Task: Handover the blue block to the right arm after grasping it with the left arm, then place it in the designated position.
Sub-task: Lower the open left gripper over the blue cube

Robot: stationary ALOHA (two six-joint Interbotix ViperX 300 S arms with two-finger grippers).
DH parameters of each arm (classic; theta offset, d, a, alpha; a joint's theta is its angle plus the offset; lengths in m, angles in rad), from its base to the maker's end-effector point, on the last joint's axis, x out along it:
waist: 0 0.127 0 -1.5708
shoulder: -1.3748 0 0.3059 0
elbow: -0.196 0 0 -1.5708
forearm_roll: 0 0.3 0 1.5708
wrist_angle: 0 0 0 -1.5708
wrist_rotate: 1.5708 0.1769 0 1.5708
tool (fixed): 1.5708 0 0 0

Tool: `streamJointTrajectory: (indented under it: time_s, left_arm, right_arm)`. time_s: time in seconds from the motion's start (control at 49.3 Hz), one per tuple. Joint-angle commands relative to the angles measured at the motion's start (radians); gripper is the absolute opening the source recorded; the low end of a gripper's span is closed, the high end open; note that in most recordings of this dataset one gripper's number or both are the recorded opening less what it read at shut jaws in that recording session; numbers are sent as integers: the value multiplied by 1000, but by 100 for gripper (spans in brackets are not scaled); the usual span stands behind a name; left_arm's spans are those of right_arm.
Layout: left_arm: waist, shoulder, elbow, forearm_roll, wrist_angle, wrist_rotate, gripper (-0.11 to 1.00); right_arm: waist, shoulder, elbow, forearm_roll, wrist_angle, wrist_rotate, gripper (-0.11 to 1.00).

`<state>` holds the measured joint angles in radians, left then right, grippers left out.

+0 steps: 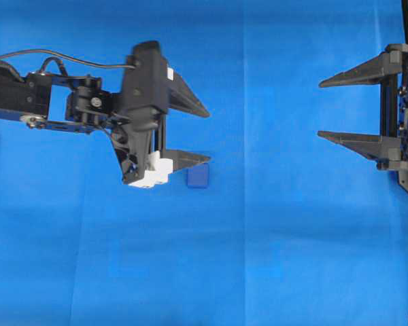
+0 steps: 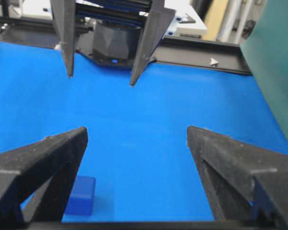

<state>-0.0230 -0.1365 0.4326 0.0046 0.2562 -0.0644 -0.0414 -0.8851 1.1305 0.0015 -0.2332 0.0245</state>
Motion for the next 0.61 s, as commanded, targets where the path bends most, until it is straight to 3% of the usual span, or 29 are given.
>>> streamJointTrajectory:
  time_s: [0.0, 0.162, 0.284, 0.588]
  left_arm:
    - [-14, 9, -83, 2, 124, -3, 93]
    - [-23, 66, -193, 2, 350, -3, 93]
    - [-21, 101, -255, 3, 451, 2, 93]
    - [-21, 117, -282, 3, 476, 0, 93]
  right_arm:
    - [-2, 6, -26, 0, -3, 2, 98]
    - [-2, 8, -26, 0, -3, 2, 98]
    - [-2, 9, -26, 0, -3, 2, 98]
    - [-2, 11, -26, 0, -3, 2, 98]
